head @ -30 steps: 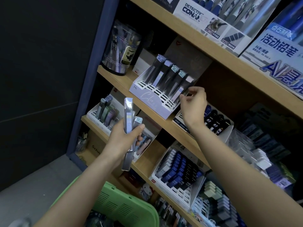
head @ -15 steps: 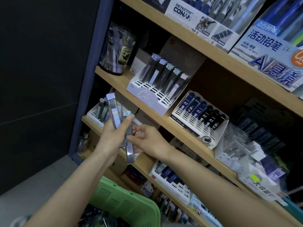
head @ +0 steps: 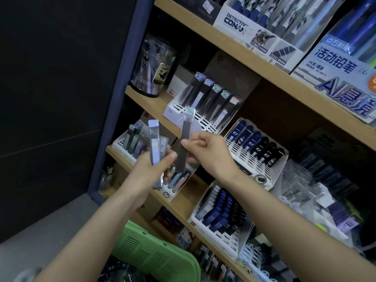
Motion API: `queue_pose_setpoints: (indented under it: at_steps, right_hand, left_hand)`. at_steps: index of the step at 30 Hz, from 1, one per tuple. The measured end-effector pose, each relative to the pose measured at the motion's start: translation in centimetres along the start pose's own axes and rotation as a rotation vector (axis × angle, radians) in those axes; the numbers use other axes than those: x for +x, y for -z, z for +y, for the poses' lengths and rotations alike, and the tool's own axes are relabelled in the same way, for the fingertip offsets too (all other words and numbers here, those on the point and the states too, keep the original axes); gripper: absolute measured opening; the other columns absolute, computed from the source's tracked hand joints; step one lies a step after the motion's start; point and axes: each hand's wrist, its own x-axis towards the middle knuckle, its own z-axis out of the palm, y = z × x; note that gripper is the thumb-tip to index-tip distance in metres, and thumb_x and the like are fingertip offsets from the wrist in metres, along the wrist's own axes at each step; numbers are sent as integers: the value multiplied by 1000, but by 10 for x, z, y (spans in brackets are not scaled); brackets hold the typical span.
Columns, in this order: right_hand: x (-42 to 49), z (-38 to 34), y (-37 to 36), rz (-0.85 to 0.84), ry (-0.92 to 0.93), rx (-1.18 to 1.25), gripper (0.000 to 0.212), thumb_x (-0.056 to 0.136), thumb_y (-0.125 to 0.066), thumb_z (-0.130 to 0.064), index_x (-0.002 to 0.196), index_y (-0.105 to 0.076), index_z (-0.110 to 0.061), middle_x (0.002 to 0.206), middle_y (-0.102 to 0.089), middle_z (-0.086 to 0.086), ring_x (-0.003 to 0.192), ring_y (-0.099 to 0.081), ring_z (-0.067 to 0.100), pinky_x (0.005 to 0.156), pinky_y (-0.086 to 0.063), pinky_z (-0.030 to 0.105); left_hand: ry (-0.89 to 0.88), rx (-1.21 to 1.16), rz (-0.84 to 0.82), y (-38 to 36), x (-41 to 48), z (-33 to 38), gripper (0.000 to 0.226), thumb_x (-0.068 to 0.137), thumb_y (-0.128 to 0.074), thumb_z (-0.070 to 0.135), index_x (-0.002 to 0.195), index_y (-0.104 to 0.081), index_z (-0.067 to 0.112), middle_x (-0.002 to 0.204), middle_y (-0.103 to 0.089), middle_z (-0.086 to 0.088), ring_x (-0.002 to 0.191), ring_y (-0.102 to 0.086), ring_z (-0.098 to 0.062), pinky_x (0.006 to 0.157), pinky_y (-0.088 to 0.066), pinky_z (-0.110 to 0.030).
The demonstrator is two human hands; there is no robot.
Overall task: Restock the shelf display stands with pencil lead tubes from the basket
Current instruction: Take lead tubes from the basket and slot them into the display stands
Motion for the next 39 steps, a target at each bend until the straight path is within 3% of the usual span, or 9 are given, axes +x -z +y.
queue_pose_setpoints:
  at_steps: [5, 11, 13, 16, 20, 25, 30, 33, 39]
  right_hand:
    - [7, -8, -2, 26, 25, 67, 12, 90, -62, -11, 95, -62, 0, 87, -71, 17, 80, -71, 28, 75, -59, 40]
    - [12, -17, 7, -58, 45, -131, 13, 88, -65, -13, 75, -62, -13, 58, -62, -8, 59, -62, 5, 61, -51, 19]
    - [23, -22, 15, 56, 65, -106, 12, 88, -64, -14, 78, -60, -8, 69, -61, 5, 67, -60, 12, 65, -54, 20]
    - [51, -27, 34, 289, 96, -87, 20, 88, -65, -15, 84, -60, 4, 73, -63, 8, 68, -61, 13, 78, -57, 27]
    - [85, -22, 47, 483, 88, -131, 18, 88, -66, -18, 86, -62, -1, 82, -70, 14, 74, -69, 17, 81, -57, 36]
    - [103, -12, 45, 505, 93, -224, 19, 88, -67, -16, 89, -64, 3, 79, -70, 11, 79, -70, 22, 79, -57, 40]
    - [108, -7, 40, 505, 162, -315, 21, 87, -67, -16, 69, -56, -16, 74, -68, 8, 77, -69, 23, 78, -57, 41]
    - [108, -4, 40, 527, 204, -383, 16, 87, -67, -17, 76, -62, -7, 75, -67, 9, 77, -68, 25, 77, -56, 41]
    - [104, 10, 33, 503, 114, -498, 19, 84, -71, -28, 75, -67, -12, 61, -64, -7, 68, -65, 12, 73, -55, 34]
  left_hand:
    - [-20, -2, -24, 0, 2, 1, 10, 94, -55, 19, 90, -59, 11, 64, -53, -5, 51, -51, -11, 50, -44, -21]
    - [-46, 81, 31, 3, 6, 0, 10, 94, -57, 20, 87, -62, 15, 58, -57, -1, 52, -52, -11, 56, -44, -32]
    - [-38, 83, 45, 4, 7, 1, 14, 95, -55, 21, 90, -63, 11, 64, -59, -11, 48, -50, -8, 52, -44, -25]
    - [-34, 52, 73, 3, 8, 4, 14, 96, -53, 19, 86, -58, 10, 61, -52, -4, 42, -47, -1, 46, -42, -14]
    - [-26, 30, 74, 2, 11, 4, 16, 96, -52, 16, 81, -54, 13, 61, -50, 0, 43, -46, -2, 46, -43, -14]
    - [-11, 29, 63, 0, 14, 3, 17, 96, -52, 16, 80, -53, 12, 60, -50, 1, 42, -46, -1, 44, -41, -14]
    - [-2, 15, 51, 0, 16, 3, 16, 96, -52, 16, 81, -54, 11, 61, -50, 1, 43, -47, -1, 47, -43, -13]
    - [-3, 13, 52, -1, 16, 2, 15, 96, -52, 16, 81, -54, 11, 61, -50, 0, 43, -47, -1, 47, -43, -13]
    - [-2, 10, 55, 0, 17, 2, 14, 95, -53, 16, 83, -54, 10, 63, -51, 0, 44, -48, -2, 48, -44, -14]
